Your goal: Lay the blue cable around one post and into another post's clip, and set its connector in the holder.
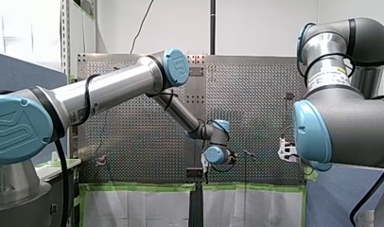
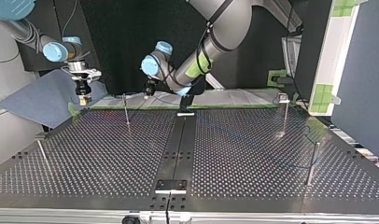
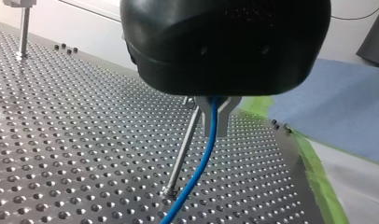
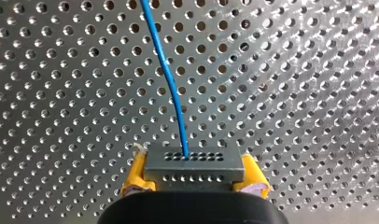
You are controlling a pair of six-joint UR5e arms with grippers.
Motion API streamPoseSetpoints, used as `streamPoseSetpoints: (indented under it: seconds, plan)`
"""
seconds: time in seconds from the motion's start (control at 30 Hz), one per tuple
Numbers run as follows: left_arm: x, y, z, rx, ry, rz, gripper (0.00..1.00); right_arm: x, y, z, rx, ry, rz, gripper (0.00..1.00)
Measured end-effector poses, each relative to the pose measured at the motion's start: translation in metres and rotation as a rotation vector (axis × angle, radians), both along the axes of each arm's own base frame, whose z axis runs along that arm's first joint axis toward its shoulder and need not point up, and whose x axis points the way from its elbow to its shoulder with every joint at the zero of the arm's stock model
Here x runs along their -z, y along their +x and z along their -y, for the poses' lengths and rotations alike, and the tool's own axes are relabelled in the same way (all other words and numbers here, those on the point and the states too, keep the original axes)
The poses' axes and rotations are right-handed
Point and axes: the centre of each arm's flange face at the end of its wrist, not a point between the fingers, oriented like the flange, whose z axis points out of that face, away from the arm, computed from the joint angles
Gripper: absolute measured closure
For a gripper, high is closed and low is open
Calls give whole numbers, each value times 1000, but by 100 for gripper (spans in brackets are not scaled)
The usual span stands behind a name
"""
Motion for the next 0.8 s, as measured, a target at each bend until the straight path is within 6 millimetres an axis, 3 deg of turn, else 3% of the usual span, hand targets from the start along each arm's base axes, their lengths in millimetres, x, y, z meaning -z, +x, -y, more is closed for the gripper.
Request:
streamPoseSetpoints:
  seconds: [0.33, 0.57, 0.8]
  plan:
    - [-2, 7, -3, -2, -7, -1, 98, 1, 1, 1, -4, 12, 42, 100]
    - [-1, 9, -3, 6, -19, -4, 98, 15, 2, 0, -7, 24, 40, 100]
    - [9, 10, -10, 4, -32, -26, 98, 18, 2, 1, -7, 23, 42, 100]
